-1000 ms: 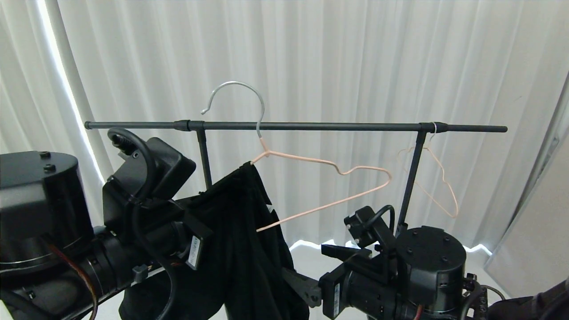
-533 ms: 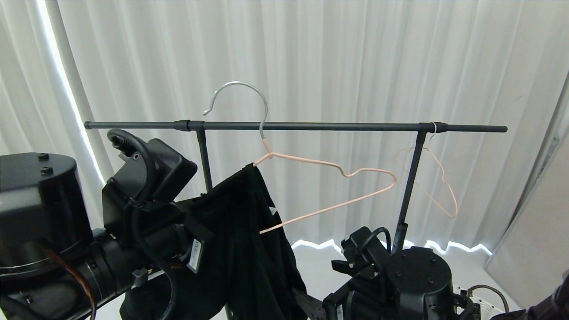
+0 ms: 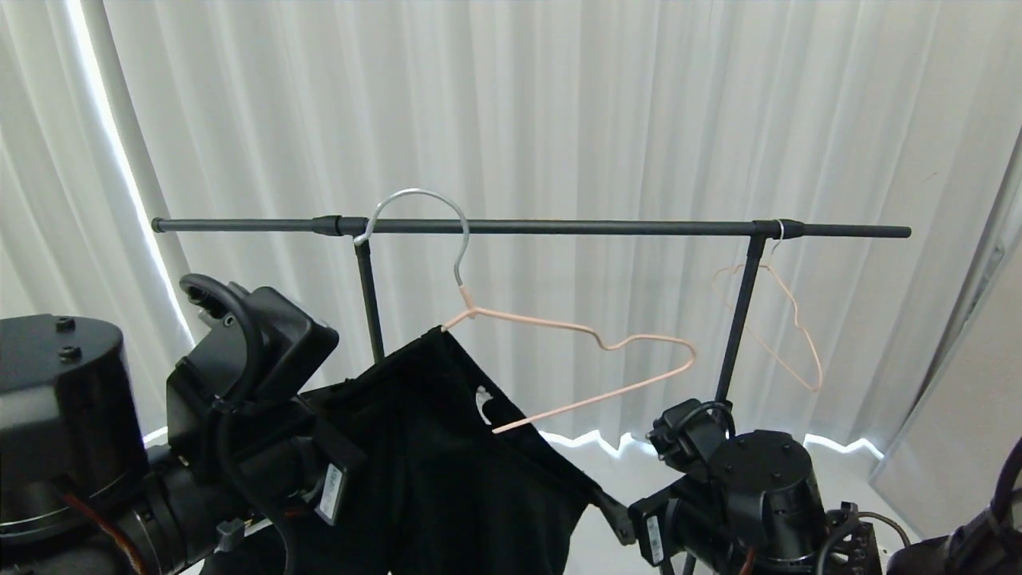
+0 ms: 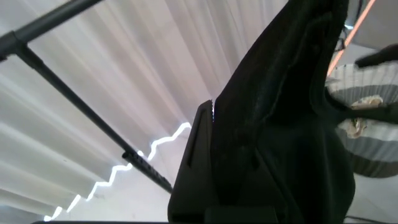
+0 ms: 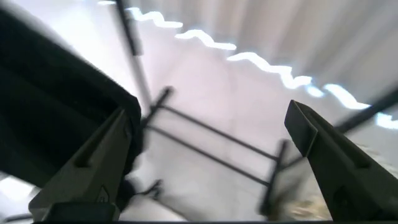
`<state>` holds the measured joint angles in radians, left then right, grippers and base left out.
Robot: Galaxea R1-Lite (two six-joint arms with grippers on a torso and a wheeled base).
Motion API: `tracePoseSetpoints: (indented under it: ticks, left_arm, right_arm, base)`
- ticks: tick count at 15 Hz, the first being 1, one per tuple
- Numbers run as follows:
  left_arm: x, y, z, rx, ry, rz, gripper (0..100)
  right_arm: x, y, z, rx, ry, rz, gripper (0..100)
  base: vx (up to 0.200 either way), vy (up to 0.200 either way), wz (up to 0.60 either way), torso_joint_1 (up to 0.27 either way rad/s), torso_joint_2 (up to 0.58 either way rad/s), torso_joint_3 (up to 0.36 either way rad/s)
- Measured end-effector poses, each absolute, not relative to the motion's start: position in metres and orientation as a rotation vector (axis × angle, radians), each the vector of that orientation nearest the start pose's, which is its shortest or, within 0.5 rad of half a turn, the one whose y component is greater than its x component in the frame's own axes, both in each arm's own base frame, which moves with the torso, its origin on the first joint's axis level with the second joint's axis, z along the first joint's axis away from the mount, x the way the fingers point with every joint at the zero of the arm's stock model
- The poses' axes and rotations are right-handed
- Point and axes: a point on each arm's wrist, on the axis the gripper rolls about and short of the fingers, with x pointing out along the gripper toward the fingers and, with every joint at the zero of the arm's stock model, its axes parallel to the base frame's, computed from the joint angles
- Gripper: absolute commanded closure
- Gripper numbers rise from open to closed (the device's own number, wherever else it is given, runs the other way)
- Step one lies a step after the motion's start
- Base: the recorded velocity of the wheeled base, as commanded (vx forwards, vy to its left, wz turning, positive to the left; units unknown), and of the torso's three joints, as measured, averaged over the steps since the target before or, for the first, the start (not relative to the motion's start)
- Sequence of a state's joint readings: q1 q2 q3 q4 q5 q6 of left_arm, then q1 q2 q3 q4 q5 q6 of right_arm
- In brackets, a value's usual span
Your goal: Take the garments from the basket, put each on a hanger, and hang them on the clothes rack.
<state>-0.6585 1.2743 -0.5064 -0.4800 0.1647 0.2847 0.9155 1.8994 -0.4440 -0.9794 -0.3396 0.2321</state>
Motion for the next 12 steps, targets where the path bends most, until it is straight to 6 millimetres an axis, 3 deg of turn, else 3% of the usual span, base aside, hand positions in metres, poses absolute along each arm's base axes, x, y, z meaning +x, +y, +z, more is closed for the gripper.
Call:
tracePoseSetpoints:
  ticks: [5, 12]
  left_arm:
    - [0.131, -0.094, 0.164, 0.426, 0.264, -0.524, 100]
    - [0.128, -0.091, 0.135, 0.468, 0.385, -0.528, 100]
  right_arm:
    - [0.218, 0.172, 0.090, -0.081, 0.380, 0.315, 0]
    - [0.211, 0.150, 0.130, -0.044, 0.264, 0.322, 0]
  base:
    - [0.000, 0.000, 0.00, 0.000, 0.00, 0.000]
    - [0.000, 0.000, 0.00, 0.000, 0.00, 0.000]
